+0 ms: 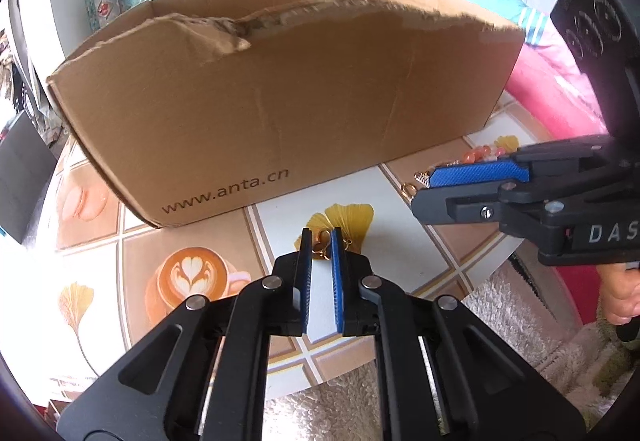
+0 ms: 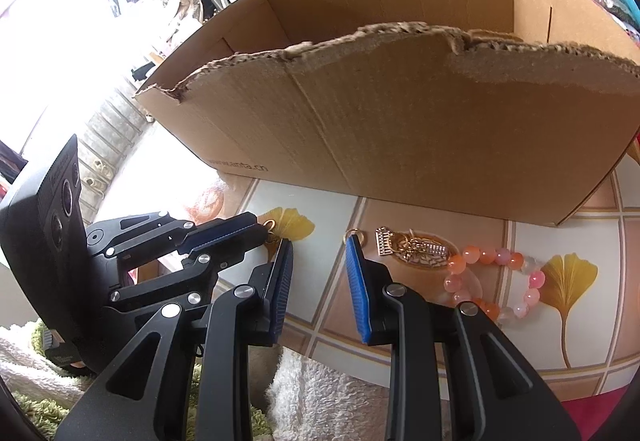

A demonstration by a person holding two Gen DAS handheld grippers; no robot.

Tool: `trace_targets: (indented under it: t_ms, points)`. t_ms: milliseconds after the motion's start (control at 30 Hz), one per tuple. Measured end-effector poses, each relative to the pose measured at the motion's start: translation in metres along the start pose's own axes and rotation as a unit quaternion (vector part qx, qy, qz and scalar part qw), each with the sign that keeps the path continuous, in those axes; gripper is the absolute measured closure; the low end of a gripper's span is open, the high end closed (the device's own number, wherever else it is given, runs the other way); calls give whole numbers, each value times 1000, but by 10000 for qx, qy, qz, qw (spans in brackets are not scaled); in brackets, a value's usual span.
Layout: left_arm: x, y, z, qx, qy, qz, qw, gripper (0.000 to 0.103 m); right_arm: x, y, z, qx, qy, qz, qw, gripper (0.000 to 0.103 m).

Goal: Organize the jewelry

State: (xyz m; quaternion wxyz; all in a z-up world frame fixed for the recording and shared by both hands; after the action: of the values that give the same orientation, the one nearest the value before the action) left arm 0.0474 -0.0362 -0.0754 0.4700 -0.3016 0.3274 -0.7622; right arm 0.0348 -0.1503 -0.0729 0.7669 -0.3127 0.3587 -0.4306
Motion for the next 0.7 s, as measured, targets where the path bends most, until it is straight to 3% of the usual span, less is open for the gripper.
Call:
trace_targets:
  t_ms: [133, 367, 700]
  points:
    - [-15, -10, 4, 188, -181, 70, 9996, 95, -13, 2, 1, 0, -260, 51, 9996, 76]
    - [-43, -13, 3, 186, -482, 377, 9980, 95, -49, 18, 8, -97, -1138, -154, 9933, 76]
    - [-49, -12, 2, 198, -597, 379, 9973, 95, -68, 37, 13, -237, -1567, -526, 9860, 76]
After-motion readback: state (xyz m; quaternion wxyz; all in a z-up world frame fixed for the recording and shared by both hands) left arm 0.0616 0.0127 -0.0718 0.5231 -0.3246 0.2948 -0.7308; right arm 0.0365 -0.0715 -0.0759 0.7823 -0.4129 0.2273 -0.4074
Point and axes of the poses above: each gripper's, at about its wrist camera, not at the fingertips, and y roughly the way its jaws point, x to its right, z to its top, the point moved 7 cm from there along y, roughly the way its jaws point, and after that the axes turned 12 degrees about -y, right-handed, at the moved point
